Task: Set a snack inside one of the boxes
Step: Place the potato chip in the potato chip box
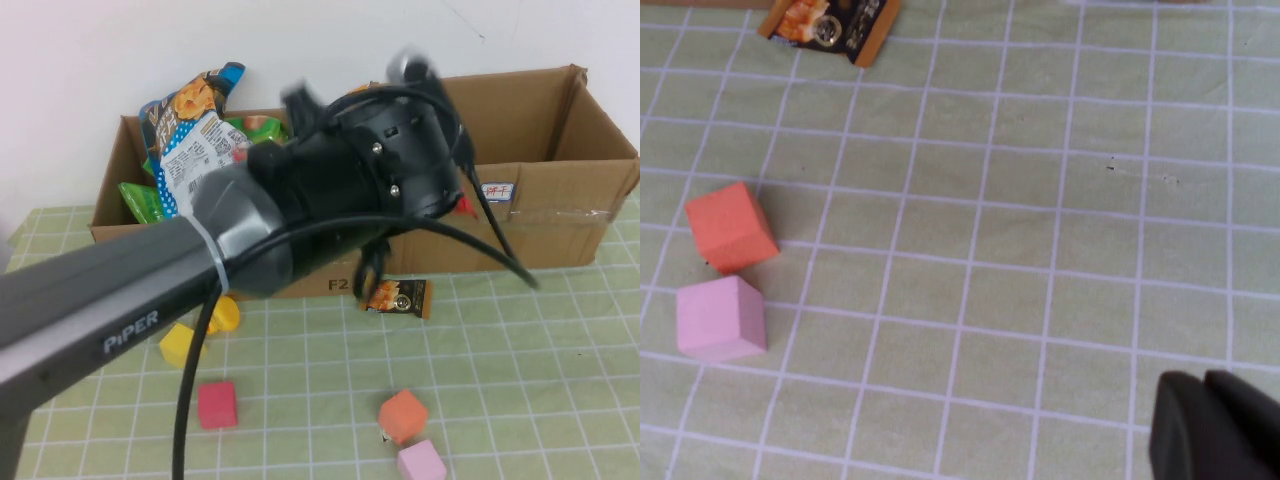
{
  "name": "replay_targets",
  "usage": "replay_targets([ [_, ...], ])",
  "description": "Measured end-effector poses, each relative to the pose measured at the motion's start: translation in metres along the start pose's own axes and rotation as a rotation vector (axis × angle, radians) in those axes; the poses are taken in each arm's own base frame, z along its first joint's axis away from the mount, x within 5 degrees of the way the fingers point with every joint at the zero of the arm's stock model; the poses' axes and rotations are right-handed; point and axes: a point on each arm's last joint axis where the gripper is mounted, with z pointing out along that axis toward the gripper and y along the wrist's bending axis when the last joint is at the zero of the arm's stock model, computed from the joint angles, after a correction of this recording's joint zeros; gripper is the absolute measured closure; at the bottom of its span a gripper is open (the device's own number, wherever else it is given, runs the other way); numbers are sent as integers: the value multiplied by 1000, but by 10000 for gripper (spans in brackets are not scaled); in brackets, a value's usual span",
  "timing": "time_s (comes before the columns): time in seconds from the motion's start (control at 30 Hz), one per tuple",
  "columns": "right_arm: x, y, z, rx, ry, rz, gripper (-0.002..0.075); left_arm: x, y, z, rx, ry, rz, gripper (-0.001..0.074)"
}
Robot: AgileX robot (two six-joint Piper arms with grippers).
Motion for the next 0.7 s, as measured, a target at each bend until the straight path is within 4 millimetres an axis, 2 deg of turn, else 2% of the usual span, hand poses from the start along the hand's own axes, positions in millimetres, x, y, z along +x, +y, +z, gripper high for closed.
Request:
replay_targets([
  [0.17,0,0,0,1,-1,0,728,-15,26,-3,-244,-160,133,423],
  [0.27,0,0,0,1,-2,0,728,-22,38,7,-299,-256,166,423],
  [0.37,0,0,0,1,-2,0,728,-21,52,32,-330,-290,194,423],
  [0.5,0,0,0,1,-2,0,728,-8,65,73,-347,-236,182,425],
  [0.6,0,0,0,0,0,0,728,2,71,93,-350,-191,157,425],
  [0.7,0,0,0,0,0,0,728,7,72,104,-349,-171,158,426],
])
